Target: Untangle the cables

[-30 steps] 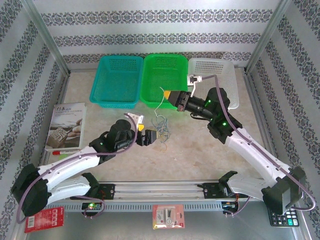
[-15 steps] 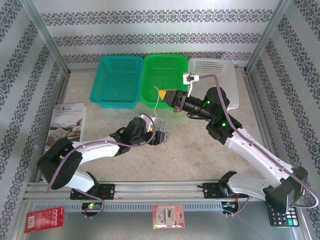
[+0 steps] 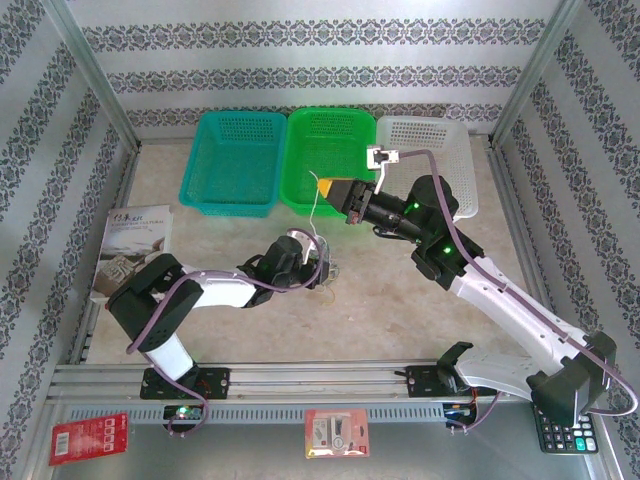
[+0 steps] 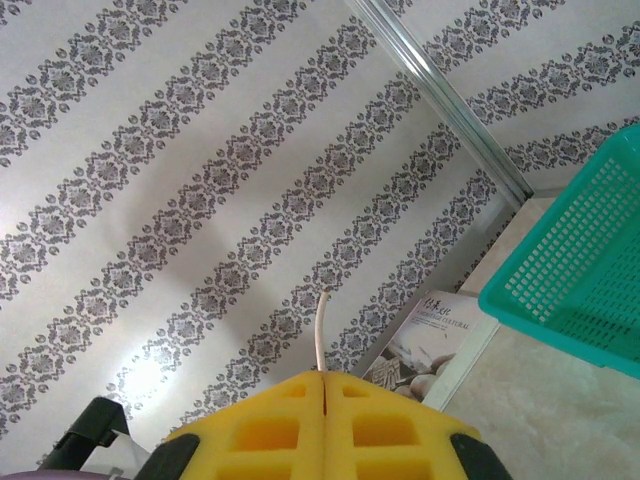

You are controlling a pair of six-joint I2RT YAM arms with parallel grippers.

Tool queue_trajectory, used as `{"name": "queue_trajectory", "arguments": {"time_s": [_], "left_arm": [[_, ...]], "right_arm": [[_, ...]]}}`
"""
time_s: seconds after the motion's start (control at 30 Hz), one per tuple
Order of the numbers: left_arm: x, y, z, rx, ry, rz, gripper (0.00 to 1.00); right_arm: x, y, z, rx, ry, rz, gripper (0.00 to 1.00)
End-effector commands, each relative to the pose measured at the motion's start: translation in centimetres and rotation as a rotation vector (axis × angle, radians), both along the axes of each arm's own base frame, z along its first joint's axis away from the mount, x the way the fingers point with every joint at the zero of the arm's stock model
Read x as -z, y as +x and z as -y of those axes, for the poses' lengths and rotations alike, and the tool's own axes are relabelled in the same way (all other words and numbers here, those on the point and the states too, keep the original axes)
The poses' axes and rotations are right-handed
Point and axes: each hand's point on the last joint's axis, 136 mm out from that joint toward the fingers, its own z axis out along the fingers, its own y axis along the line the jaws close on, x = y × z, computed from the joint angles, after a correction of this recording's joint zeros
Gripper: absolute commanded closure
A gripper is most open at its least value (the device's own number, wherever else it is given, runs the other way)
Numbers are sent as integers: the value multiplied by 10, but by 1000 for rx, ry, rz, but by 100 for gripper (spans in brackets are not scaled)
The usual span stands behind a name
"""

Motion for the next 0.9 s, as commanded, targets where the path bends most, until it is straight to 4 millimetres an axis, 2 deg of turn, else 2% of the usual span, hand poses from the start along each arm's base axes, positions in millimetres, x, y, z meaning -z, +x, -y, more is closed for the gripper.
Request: {"name": "queue_trajectory", "arguments": {"time_s": [0.0,0.07,0.13,0.53,0.73,0.87], "left_arm": [[-15,13,10,0,-65,41,82],[-14,12,9,0,-69,36,93],[-14,9,8,4,-65,29,100],[-4,-14,-13,2,-21,-29,100],[4,-23,-23,-17,-8,-61,100],[13,-28,-31,-40,4,-86,100]], "right_arm": [[-44,-11,8,11,65,97,100],[-55,-11,12,19,79,113,100],[-64,-8,17,31,94,123,100],[-142,23,77,171,245,193,100],[-181,33,112,247,318,235,100],[-202,37,126,269,360,259,100]]}}
